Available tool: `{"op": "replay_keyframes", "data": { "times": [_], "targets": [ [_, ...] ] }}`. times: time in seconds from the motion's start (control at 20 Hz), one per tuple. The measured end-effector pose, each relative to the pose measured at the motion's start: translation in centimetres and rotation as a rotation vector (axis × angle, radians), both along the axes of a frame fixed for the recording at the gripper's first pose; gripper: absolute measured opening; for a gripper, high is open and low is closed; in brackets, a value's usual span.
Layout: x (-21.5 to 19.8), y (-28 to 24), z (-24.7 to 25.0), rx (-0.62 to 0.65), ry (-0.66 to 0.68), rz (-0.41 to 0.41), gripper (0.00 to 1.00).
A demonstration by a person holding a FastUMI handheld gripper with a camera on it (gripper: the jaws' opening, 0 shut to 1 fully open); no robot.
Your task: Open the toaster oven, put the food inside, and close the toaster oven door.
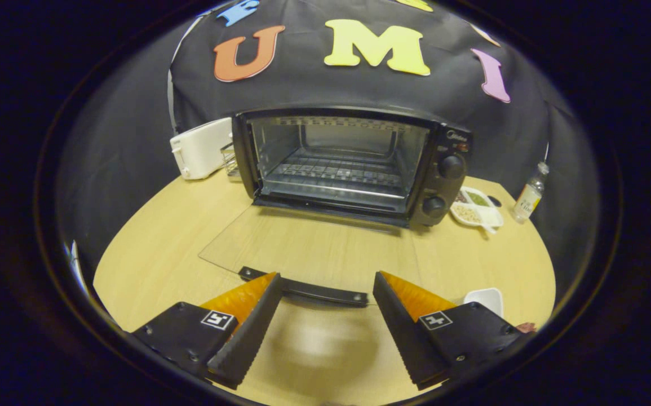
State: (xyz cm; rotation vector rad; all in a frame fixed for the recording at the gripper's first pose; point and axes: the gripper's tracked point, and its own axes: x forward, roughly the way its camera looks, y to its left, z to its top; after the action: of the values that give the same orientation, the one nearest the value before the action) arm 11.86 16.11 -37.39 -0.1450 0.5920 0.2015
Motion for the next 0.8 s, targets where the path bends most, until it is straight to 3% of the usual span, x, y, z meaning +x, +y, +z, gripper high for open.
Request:
{"op": "replay_keyframes", "data": {
  "times": [0.25,0.35,0.55,0.7,0.8],
  "targets": [
    [0.6,-11.5,4.2,-0.098,-0.074,-0.041,1.0],
    [0.2,-15.8,4.9,-0.082,-0.066,-0.064,1.0],
    [-2.0,-22.6,3.1,0.006,0.041,-0.065,1.0],
    [-5.0,-24.1,0.0,0.101,0.182,0.014,1.0],
    [-6.7,-23.2,-1.2,0.235,0.272,0.054,0.95]
  ]
}}
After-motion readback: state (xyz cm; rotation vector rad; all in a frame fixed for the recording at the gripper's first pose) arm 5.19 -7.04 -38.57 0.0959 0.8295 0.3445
